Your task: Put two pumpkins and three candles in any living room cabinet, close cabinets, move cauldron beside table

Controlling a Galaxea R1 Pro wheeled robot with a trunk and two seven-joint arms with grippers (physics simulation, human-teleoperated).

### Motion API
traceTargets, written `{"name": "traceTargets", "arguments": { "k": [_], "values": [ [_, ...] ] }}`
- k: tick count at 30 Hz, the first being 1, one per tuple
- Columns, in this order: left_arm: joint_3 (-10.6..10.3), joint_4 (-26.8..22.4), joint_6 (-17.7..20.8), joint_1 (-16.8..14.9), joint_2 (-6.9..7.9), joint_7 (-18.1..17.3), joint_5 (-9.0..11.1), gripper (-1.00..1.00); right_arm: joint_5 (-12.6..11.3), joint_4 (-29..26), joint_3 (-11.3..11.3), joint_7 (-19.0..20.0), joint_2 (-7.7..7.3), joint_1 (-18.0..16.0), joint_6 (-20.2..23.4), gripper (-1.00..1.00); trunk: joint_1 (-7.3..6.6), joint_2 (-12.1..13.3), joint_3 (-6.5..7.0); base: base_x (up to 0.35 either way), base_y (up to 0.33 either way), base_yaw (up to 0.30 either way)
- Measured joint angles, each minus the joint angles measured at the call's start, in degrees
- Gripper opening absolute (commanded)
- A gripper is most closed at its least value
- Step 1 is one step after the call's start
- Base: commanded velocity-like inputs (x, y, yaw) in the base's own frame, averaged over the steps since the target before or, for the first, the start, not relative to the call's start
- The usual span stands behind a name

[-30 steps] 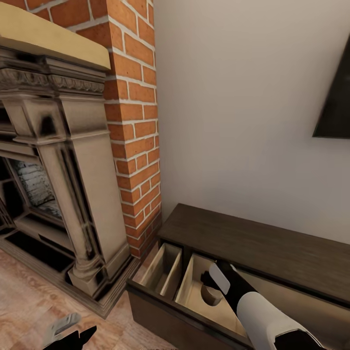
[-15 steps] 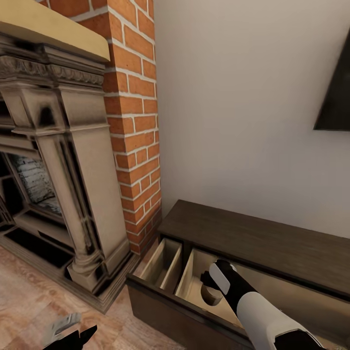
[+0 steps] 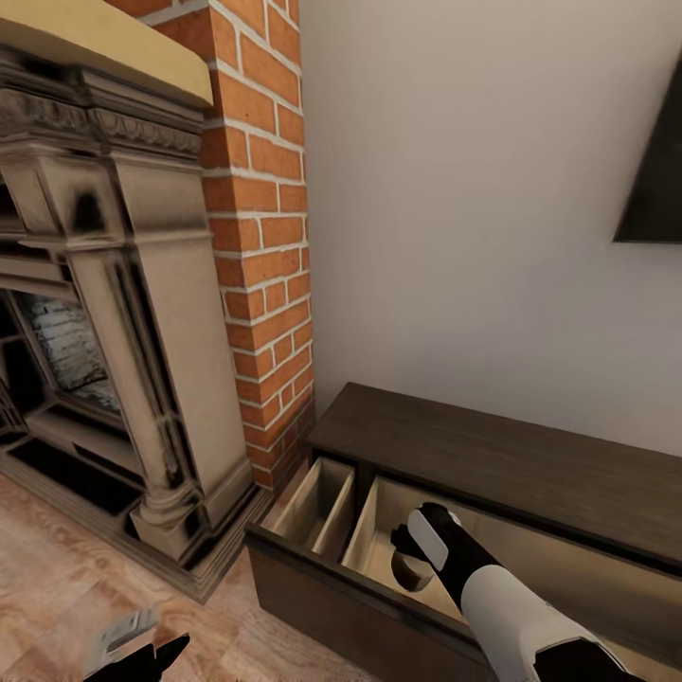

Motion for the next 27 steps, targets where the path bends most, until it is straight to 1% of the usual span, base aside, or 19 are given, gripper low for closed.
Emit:
{"name": "traceTargets", "arguments": {
  "k": [3,14,27],
  "values": [
    [0.00,0.00,0.01,0.00,0.00,0.00,-0.02,1.00,-0.02,-0.01,0.00,0.00,-0.01,-0.12,-0.02,-1.00,0.08,-0.04,-0.66,0.000,0.000,0.000],
    [0.00,0.00,0.01,0.00,0.00,0.00,0.02,1.00,0.04,0.06,0.01,0.00,-0.02,-0.50,-0.11,-1.00,0.07,-0.05,-0.67,0.004,0.001,0.000],
    [0.00,0.00,0.02,0.00,0.00,0.00,0.00,1.00,0.04,0.07,0.01,0.00,-0.02,-0.54,-0.10,-1.00,0.06,-0.05,-0.67,0.104,0.015,0.000]
  ]
}}
